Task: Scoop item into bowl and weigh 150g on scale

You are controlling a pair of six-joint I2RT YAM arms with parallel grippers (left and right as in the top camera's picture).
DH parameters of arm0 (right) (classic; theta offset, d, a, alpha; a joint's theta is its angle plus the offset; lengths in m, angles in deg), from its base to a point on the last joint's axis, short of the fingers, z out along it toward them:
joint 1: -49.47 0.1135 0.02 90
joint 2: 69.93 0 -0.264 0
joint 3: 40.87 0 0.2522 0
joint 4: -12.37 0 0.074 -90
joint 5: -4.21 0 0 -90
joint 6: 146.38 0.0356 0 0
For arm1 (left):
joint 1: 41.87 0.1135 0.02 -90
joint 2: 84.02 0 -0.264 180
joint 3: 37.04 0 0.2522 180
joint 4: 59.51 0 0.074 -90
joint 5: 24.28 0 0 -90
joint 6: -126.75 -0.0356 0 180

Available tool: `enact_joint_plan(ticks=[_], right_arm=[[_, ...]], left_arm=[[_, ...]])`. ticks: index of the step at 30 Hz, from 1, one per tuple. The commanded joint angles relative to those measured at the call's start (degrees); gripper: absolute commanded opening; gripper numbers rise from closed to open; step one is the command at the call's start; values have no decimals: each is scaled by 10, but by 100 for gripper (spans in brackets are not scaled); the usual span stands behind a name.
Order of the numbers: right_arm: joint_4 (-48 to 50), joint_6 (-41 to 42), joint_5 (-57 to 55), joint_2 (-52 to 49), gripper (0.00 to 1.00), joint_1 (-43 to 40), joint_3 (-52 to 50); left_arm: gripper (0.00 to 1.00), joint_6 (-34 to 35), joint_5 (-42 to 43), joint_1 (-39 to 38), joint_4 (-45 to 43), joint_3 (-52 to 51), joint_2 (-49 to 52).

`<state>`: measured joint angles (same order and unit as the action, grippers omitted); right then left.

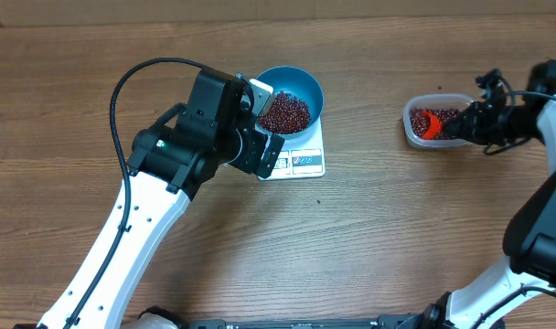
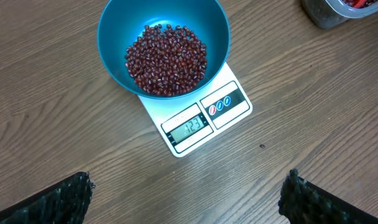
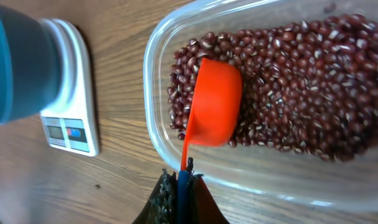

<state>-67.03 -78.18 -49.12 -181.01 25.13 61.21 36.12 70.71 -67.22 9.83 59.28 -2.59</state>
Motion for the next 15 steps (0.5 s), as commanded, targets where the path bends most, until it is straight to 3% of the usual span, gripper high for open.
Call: enact_joint_plan(ticks=[1,15], right_arm=[[-5,-6,75,-1,4,-33,-6],[-36,-10,148,-1,4,-110,-6]], left_arm=[[100,-11,8,2,-1,5,3],[100,-11,8,2,-1,5,3]])
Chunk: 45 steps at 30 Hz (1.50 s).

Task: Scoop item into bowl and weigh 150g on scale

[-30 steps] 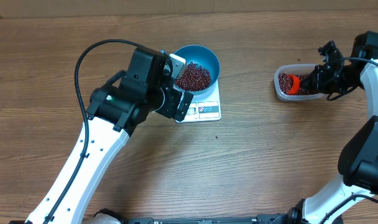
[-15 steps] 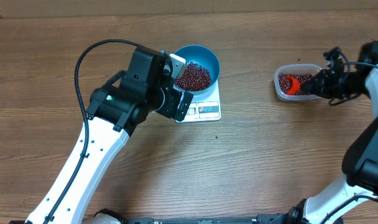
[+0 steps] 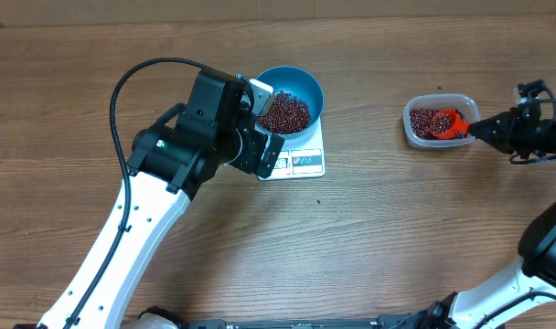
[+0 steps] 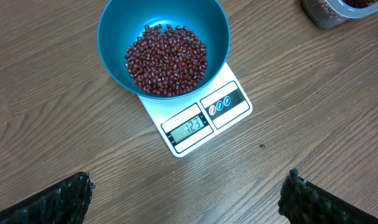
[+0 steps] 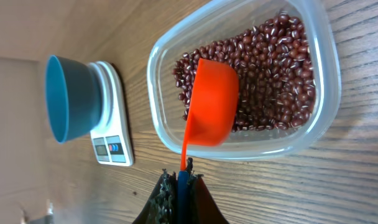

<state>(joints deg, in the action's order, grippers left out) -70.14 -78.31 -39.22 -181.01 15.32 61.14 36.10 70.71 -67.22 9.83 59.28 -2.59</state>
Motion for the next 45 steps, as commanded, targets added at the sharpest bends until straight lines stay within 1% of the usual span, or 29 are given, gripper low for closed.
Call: enact_joint_plan(ticks=[1,6,15,19,24,27,30,35,38,42,45], right_arm=[[-10,-13,54,-1,4,-15,-5],[-45,-57,103,-1,4,-25,-5],[-83,-86,226,1,4,-18,-4],[-87,-86,258,14,4,4,-4],[-85,-77,299,34,4,68,6],[-73,-45,301,34,4,110,23],[-40,0,301,34,3,155,38],[77,126,295,34,4,235,49],[150,209,242,34,4,278,49],[213,260,195,34,4,327,49],[236,295,130,35,4,357,49]], left_arm=[[100,-11,8,2,-1,5,3],[100,-11,8,2,-1,5,3],[100,-11,8,2,-1,5,3],[100,-11,8,2,-1,5,3],[100,-11,8,2,-1,5,3],[100,-11,8,2,-1,5,3],[99,-11,8,2,-1,5,3],[100,-11,8,2,-1,5,3],[100,-11,8,2,-1,5,3],[100,-11,8,2,-1,5,3],[100,-11,8,2,-1,5,3]])
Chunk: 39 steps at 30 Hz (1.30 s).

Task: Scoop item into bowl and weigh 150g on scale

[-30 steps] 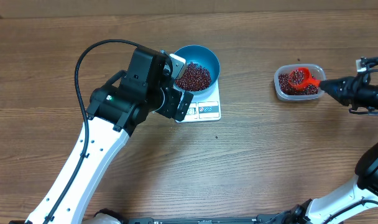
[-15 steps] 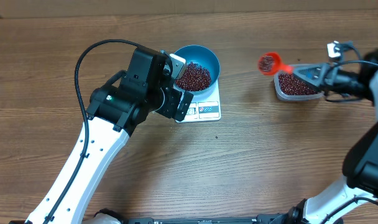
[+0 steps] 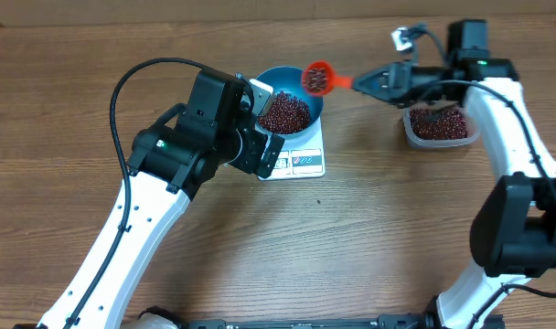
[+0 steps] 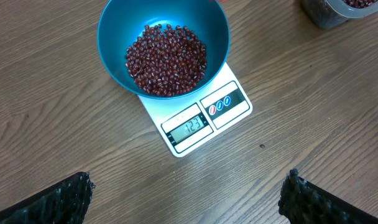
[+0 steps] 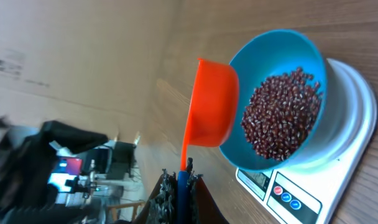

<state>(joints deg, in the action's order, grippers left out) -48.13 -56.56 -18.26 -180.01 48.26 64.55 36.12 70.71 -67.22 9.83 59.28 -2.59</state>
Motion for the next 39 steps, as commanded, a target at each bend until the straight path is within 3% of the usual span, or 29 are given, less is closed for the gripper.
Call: enact_joint_plan(ticks=[1,21,39], right_arm=[[17,77,-92,25,3,36,15],[-87,42,-479,43,4,194,134],[-100,26,-495,43,4,211,135]], left_arm=[[100,-11,8,2,-1,5,3],[100,-11,8,2,-1,5,3],[100,-11,8,2,-1,5,3]])
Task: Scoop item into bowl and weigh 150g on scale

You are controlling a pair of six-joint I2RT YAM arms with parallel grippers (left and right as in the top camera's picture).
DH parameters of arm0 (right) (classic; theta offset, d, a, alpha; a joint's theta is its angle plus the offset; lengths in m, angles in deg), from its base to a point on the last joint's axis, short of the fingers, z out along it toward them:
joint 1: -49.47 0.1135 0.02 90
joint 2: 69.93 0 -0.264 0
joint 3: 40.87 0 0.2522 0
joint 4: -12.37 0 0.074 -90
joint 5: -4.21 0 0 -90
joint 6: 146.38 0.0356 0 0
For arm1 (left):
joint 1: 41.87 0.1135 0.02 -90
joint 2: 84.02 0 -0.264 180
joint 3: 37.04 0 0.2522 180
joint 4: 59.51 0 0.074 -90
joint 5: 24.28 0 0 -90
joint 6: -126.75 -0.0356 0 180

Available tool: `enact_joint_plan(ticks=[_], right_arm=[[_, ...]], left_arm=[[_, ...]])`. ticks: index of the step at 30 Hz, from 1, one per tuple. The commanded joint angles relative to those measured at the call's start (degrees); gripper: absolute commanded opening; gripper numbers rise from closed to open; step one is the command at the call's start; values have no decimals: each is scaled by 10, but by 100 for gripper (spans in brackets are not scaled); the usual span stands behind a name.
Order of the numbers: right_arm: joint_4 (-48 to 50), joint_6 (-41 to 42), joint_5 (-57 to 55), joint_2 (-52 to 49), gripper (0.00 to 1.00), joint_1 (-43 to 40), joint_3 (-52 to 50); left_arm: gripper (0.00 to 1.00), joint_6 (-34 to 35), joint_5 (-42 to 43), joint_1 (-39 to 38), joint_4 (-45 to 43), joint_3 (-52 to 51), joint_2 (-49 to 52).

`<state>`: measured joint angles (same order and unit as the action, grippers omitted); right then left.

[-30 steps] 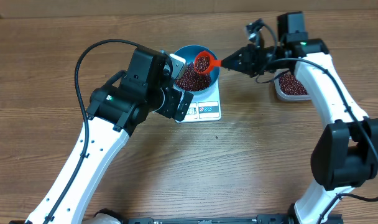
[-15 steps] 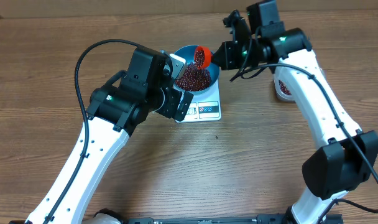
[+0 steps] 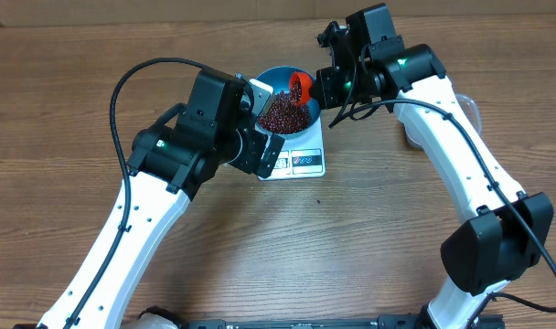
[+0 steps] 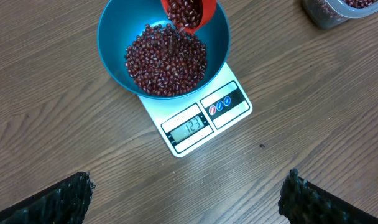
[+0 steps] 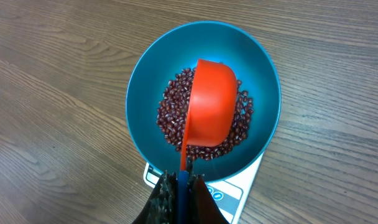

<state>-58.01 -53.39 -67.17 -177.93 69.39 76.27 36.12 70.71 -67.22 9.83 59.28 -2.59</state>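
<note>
A blue bowl (image 3: 301, 84) of red beans (image 4: 166, 61) stands on a white scale (image 4: 204, 118) whose display reads 123. My right gripper (image 5: 181, 180) is shut on the handle of an orange scoop (image 5: 211, 102), tipped over the bowl; in the left wrist view the scoop (image 4: 188, 12) holds beans and some fall into the bowl. My left gripper (image 4: 186, 199) hangs open above the table in front of the scale, holding nothing.
A clear plastic container (image 4: 329, 11) of red beans sits at the right of the table, mostly hidden behind my right arm in the overhead view. My left arm (image 3: 182, 151) leans over the table beside the scale.
The right gripper has moved from beside the bowl's far right rim to over the bowl, and the scoop now tilts with beans falling. The scale still reads 123. The left arm stayed still.
The scoop lay in the beans of the clear container, held by the right gripper. Then it stood lifted at the container with beans in it. Then it hung beside the bowl's rim, and now it tips over the bowl.
</note>
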Motion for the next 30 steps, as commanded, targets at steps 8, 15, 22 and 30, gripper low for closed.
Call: enact_joint_plan(ticks=[8,15,22,30], right_arm=[[-2,-5,-6,23,4,0,17],[-18,-44,-6,23,4,3,17],[-24,-98,-27,23,4,14,17],[-21,-86,-27,23,4,14,17]], left_arm=[[100,-11,8,2,-1,5,3],[100,-11,8,2,-1,5,3],[100,-11,8,2,-1,5,3],[100,-11,8,2,-1,5,3]])
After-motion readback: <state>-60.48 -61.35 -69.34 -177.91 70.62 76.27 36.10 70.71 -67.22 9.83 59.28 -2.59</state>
